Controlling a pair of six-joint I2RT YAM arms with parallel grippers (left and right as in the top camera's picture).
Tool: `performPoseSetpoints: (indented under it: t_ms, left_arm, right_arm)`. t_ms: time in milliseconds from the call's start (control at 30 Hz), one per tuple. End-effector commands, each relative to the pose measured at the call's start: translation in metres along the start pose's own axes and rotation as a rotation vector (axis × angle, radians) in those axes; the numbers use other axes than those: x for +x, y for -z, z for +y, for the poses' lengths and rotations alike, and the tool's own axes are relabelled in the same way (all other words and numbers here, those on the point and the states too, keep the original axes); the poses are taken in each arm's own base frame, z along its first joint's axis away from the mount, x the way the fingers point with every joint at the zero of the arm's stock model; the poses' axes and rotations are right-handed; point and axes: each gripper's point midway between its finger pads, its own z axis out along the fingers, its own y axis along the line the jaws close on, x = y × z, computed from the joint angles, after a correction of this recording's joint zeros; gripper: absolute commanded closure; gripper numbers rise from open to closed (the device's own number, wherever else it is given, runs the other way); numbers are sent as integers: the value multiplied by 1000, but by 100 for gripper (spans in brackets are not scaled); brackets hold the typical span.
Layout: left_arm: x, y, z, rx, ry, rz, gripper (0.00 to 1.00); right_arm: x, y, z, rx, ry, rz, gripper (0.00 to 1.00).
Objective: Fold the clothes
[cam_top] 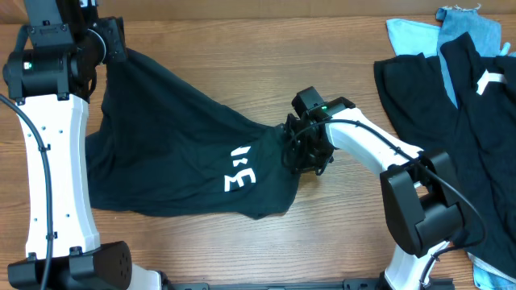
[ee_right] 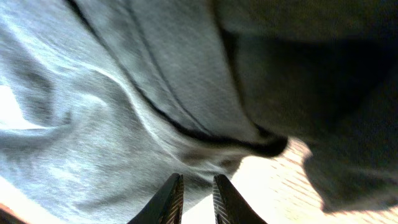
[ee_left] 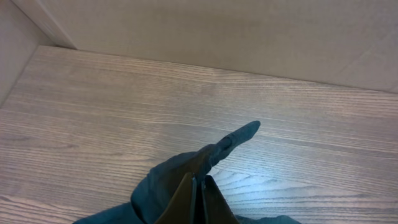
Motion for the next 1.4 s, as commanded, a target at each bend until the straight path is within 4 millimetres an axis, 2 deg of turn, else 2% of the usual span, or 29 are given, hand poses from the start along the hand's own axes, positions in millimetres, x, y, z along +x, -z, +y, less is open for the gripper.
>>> performPoseSetpoints:
  t_ms: [0, 67, 233, 400, 467, 567, 600, 667, 767, 867, 933, 967, 1000, 1033, 1067, 1100, 1167, 1200, 1300, 1333, 1367]
  left_arm:
    - [-10, 15, -2, 13, 3, -41, 96]
    - [-9, 15, -2, 13, 2, -38, 96]
    - [-8, 15, -2, 13, 3, -37, 96]
    - [-8, 15, -2, 13, 2, -35, 96]
    - [-8, 15, -2, 13, 2, -34, 96]
    - [-6, 15, -2, 13, 2, -29, 96]
    - [-6, 15, -2, 12, 2, -27, 96]
    - [-6, 15, -2, 12, 2, -27, 96]
    - [-6, 15, -2, 12, 2, -28, 96]
    - [-9, 15, -1, 8, 2, -37, 96]
    - [-11, 15, -2, 9, 2, -48, 96]
    - [-12, 15, -2, 10, 3, -51, 96]
    - [-13, 15, -2, 10, 3, -54, 96]
    - [-13, 15, -2, 10, 3, -54, 96]
    - [-13, 15, -2, 10, 3, -54, 96]
    - [-12, 15, -2, 10, 3, -52, 96]
    - [-12, 15, -2, 9, 3, -53, 96]
    - [-13, 15, -2, 10, 3, -54, 96]
    - [-13, 15, -2, 10, 3, -57, 96]
    - [-13, 15, -2, 10, 3, -57, 96]
    - [-13, 15, -2, 10, 3, -55, 96]
  right_arm:
    - [-1, 0, -10, 53, -7, -5, 55]
    - [-4, 0, -10, 52, -4, -17, 53]
    - [-26, 2, -6, 36, 21, -106, 51]
    - [-23, -6, -9, 37, 21, -105, 53]
    - [-20, -10, -10, 38, 19, -99, 73]
    - [-18, -12, -11, 39, 18, -93, 96]
    - [-15, -12, -11, 40, 14, -81, 96]
    - [1, -9, -12, 48, -8, -15, 96]
    - [42, 15, -10, 66, -51, 134, 96]
    - [95, 60, -2, 86, -111, 274, 96]
    - [121, 81, 1, 93, -121, 323, 96]
    - [127, 87, 2, 94, -124, 332, 95]
    - [131, 90, 3, 94, -126, 338, 76]
    - [134, 91, 3, 95, -129, 347, 75]
    - [135, 92, 3, 95, -131, 354, 68]
    - [138, 92, 4, 91, -134, 365, 53]
    - [143, 94, 10, 58, -147, 389, 51]
    - [141, 93, 10, 58, -140, 382, 46]
    - [106, 83, 1, 80, -97, 232, 34]
    - [63, 78, -6, 108, -55, 57, 31]
    - [38, 78, -9, 124, -33, -45, 30]
